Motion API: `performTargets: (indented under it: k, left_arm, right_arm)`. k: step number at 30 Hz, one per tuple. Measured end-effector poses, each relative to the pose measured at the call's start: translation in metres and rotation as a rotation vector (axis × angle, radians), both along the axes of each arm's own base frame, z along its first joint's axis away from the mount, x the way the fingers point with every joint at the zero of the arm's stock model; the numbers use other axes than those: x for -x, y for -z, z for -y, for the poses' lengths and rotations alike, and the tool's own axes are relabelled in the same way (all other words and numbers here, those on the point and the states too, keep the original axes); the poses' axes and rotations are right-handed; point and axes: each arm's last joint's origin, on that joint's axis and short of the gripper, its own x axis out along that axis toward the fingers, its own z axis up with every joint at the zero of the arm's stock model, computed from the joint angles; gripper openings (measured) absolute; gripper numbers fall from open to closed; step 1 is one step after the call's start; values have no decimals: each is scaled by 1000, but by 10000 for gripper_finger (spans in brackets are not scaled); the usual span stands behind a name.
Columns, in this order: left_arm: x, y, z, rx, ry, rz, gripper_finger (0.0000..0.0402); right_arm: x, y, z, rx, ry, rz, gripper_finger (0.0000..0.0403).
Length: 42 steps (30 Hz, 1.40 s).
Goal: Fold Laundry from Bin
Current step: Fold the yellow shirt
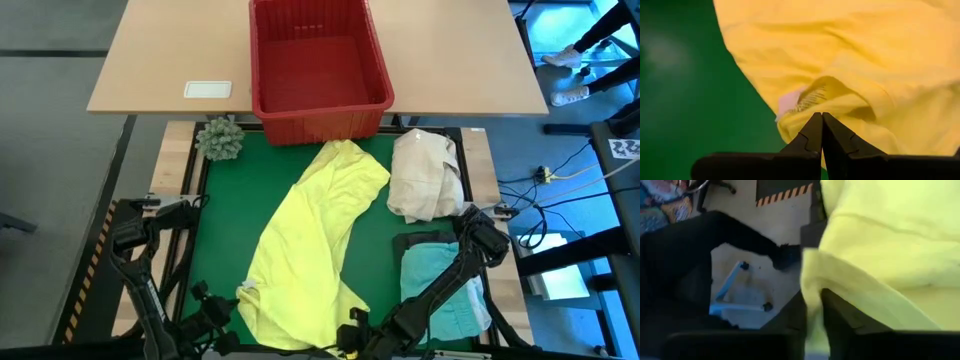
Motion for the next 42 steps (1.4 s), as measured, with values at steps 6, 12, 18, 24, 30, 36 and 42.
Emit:
performTargets:
  k: [6, 12, 18, 24, 30, 36, 42]
  left_arm:
    - [0, 1, 2, 9, 20, -48, 0]
    - [-5, 0, 0, -24, 39, 32, 0]
    - [-29, -1, -12, -100, 39, 10, 0]
    - [-66, -3, -40, -248, 44, -136, 0]
    - [-73, -16, -88, -248, 23, -125, 0]
    - [-56, -9, -141, 4, 147, 21, 0]
    - [-66, 22, -203, 202, 226, 59, 0]
  right_arm:
    - [4, -4, -1, -20, -80, -115, 132]
    - [10, -24, 3, 62, -90, -252, 169]
    - [18, -48, 30, 513, 89, -202, 153]
    - [4, -46, 84, 763, 204, -312, 108]
    - [-3, -48, 144, 741, 257, -282, 34]
    - [30, -34, 199, 541, 300, -29, 13]
    - [48, 2, 272, 331, 432, 151, 3]
